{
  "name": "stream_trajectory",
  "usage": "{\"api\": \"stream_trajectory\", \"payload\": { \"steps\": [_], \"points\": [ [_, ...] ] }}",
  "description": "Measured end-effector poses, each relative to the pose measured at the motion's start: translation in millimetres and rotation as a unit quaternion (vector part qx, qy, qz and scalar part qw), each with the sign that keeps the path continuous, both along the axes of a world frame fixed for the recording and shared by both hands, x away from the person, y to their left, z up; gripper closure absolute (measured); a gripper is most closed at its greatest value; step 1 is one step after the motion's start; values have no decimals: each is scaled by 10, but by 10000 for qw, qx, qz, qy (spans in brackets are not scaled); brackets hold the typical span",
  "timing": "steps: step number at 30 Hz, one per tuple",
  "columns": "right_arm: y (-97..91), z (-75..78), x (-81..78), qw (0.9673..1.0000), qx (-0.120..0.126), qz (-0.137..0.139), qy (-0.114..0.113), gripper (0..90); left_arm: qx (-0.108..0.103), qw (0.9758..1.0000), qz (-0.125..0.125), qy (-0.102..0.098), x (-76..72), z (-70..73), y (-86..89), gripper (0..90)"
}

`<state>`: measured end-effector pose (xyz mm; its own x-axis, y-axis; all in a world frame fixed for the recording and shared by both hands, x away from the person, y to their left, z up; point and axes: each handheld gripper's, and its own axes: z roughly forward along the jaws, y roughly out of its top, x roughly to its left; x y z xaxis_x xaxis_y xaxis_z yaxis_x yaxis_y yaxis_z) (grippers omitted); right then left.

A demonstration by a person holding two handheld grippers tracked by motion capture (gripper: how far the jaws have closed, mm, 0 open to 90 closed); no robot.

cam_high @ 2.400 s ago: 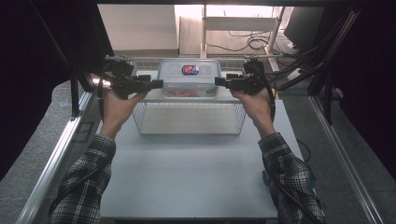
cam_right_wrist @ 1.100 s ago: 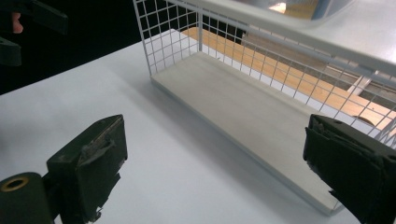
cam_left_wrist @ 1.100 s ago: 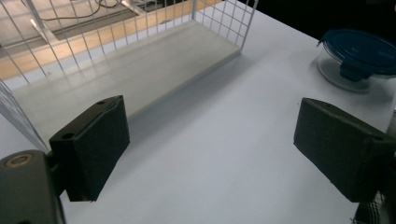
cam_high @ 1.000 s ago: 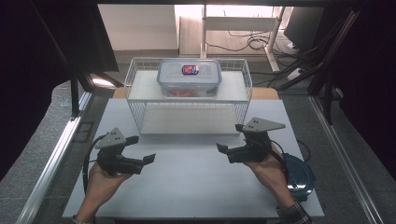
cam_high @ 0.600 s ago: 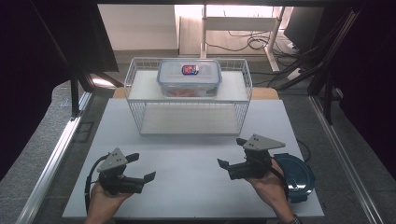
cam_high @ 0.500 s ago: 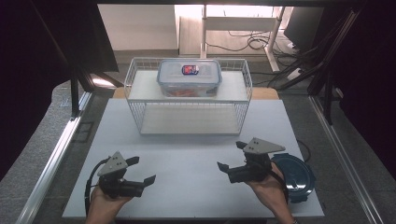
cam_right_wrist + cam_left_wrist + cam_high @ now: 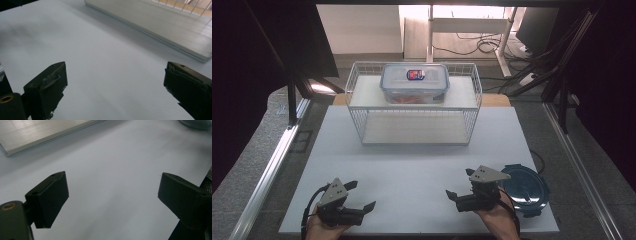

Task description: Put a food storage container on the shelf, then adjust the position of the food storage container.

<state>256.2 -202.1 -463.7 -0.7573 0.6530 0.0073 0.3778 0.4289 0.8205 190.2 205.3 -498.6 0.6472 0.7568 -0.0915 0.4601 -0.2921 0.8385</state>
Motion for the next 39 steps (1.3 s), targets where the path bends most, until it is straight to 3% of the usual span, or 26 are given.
{"api": "stream_trajectory", "payload": {
  "steps": [9, 12, 14, 18, 20, 21, 22, 23, 26, 27, 28, 34, 35, 36, 37, 38, 39],
  "points": [
    [-72, 64, 16, 9992, 52, -226, 329, 3, -85, 9999, 65, 93, 42, -65, 42, 91],
    [-131, 79, 26, 9985, -170, -365, 365, 61, -128, 9998, 83, 104, 48, -73, 58, 91],
    [-204, 88, 35, 9972, -301, -621, 293, 216, -132, 9998, 85, 105, 50, -75, 59, 91],
    [-491, 136, 95, 9937, -392, -968, 417, 602, -111, 9998, 72, 137, 59, -90, 56, 91],
    [-640, 161, 103, 9916, -522, -1139, 322, 737, -89, 9998, 58, 146, 63, -95, 57, 92],
    [-640, 161, 103, 9916, -522, -1139, 322, 737, -89, 9998, 58, 146, 63, -95, 57, 92],
    [-720, 173, 106, 9907, -531, -1217, 286, 792, -87, 9998, 58, 146, 64, -96, 58, 92],
    [-890, 197, 114, 9876, -519, -1462, 241, 882, -84, 9998, 58, 147, 63, -95, 62, 91],
    [-1128, 218, 119, 9804, -581, -1870, 218, 888, -99, 9998, 68, 170, 69, -104, 70, 92],
    [-1128, 218, 119, 9804, -581, -1870, 218, 888, -99, 9998, 68, 170, 69, -104, 70, 92],
    [-1325, 218, 106, 9744, -543, -2167, 240, 889, -102, 9997, 76, 185, 75, -109, 76, 92],
    [-1773, 200, 8, 9557, -498, -2890, 252, 888, -131, 9997, 79, 210, 85, -115, 88, 92],
    [-1773, 200, 8, 9557, -498, -2890, 252, 888, -131, 9997, 79, 210, 85, -115, 88, 92],
    [-1885, 200, -26, 9492, -525, -3094, 210, 888, -128, 9996, 77, 219, 89, -119, 90, 92],
    [-1885, 200, -26, 9492, -525, -3094, 210, 888, -128, 9996, 77, 219, 89, -119, 90, 92],
    [-1975, 191, -50, 9438, -542, -3255, 199, 888, -139, 9996, 82, 227, 92, -121, 91, 92],
    [-2011, 183, -57, 9414, -558, -3320, 219, 888, -140, 9996, 81, 228, 93, -122, 92, 92]
  ]
}}
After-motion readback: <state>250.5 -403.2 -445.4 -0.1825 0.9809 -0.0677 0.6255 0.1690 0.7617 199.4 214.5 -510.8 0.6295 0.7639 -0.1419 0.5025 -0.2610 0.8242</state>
